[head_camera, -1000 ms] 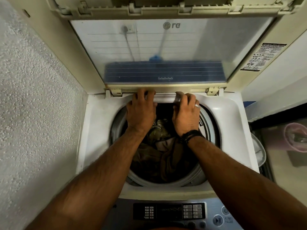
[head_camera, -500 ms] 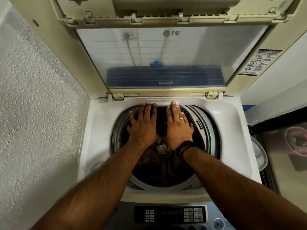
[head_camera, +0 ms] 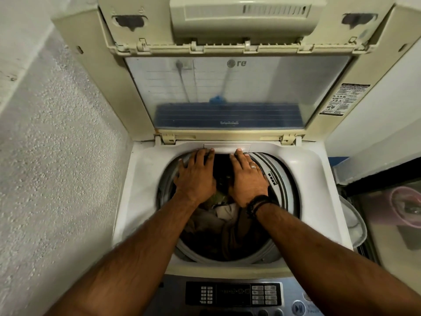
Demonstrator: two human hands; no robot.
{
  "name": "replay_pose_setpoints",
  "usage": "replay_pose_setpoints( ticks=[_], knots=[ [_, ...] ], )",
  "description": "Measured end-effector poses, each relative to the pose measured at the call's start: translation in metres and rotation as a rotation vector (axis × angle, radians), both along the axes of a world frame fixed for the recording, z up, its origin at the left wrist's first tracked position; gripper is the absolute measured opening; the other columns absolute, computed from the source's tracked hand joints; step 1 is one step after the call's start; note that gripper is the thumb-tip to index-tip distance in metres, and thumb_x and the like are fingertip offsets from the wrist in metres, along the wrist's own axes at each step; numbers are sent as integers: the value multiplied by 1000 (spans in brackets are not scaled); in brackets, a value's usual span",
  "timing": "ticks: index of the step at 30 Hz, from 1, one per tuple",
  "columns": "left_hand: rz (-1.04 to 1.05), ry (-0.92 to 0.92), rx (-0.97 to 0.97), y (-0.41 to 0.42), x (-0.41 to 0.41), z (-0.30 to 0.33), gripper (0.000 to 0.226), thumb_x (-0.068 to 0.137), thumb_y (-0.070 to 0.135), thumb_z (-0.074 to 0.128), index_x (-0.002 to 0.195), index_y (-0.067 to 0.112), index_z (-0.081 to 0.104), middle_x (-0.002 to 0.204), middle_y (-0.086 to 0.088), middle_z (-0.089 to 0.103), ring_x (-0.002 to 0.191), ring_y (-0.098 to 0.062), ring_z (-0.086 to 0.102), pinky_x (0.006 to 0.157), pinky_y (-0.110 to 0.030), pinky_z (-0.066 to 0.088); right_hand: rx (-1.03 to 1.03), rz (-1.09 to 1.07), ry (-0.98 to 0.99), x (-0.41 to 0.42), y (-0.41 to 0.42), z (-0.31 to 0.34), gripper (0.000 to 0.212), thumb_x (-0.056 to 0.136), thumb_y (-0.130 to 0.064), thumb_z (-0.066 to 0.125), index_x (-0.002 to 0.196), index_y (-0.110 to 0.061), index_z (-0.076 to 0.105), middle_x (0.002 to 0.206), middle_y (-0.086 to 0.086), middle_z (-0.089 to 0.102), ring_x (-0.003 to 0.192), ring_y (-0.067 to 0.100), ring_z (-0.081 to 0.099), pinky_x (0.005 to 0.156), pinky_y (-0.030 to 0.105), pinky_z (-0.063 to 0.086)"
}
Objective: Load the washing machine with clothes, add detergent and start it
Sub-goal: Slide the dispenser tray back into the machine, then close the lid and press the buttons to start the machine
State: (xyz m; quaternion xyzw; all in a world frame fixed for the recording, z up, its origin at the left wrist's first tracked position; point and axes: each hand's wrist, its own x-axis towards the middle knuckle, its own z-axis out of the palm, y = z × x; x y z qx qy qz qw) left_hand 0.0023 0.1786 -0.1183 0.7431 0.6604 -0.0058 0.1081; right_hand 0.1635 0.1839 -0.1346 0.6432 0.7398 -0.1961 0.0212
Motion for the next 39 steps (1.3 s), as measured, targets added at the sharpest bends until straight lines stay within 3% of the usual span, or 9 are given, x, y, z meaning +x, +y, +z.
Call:
replay_pose_setpoints(
  ticks=[3,8,13,19,23,26,29,35,39],
  knots=[
    [3,-3,44,-7,-2,18,75,90,39,51,154,21,18,159,-9,18,146,-29,18,116,-55,23,47,-9,30,0,-3,24,78,88,-31,61,155,-25,22,166,0,15,149,28,24,115,56,34],
    [50,-80,190,-25,-7,52,59,92,39,53,146,24,37,153,-6,34,141,-28,30,114,-50,30,298,-17,136,-2,-7,74,51,90,-28,56,140,-22,51,144,3,52,128,28,52,104,48,46],
    [-4,-173,592,-21,-20,119,41,88,29,61,128,24,59,134,-4,54,123,-25,49,98,-44,46,703,-16,226,-5,4,160,34,89,-27,56,121,-18,67,120,6,66,108,31,61,91,42,47],
    [-160,-216,991,13,-20,249,28,89,27,54,113,22,67,116,-5,57,107,-28,53,84,-42,45,1120,3,284,-1,23,280,25,88,-30,54,103,-22,72,99,1,71,94,26,63,85,40,40],
    [-168,-90,919,44,-21,304,35,94,34,47,127,28,56,132,1,49,121,-22,44,93,-40,40,1038,8,147,11,51,331,36,95,-37,45,121,-23,66,119,3,68,109,30,61,96,43,39],
    [-128,36,621,70,-33,306,45,100,41,34,144,30,39,149,1,41,135,-23,36,109,-49,32,749,-20,-24,24,79,340,49,100,-49,34,140,-27,51,143,3,55,131,29,50,111,47,34],
    [-101,69,364,81,-44,293,51,103,43,25,152,29,24,155,-1,33,139,-27,33,112,-56,25,509,-56,-63,39,91,329,59,98,-61,21,142,-30,44,149,1,50,138,27,43,116,56,28],
    [-58,-42,380,77,-37,304,46,103,45,23,140,27,44,136,-8,52,120,-30,50,102,-50,39,441,-141,-96,37,77,323,63,93,-72,20,129,-32,52,137,0,56,132,31,45,108,68,29],
    [-36,-17,400,69,-33,298,44,102,47,26,133,23,46,130,-10,53,116,-30,51,98,-49,38,421,-177,-168,32,66,332,76,85,-83,18,128,-32,55,139,1,57,139,37,38,107,74,23]
  ],
)
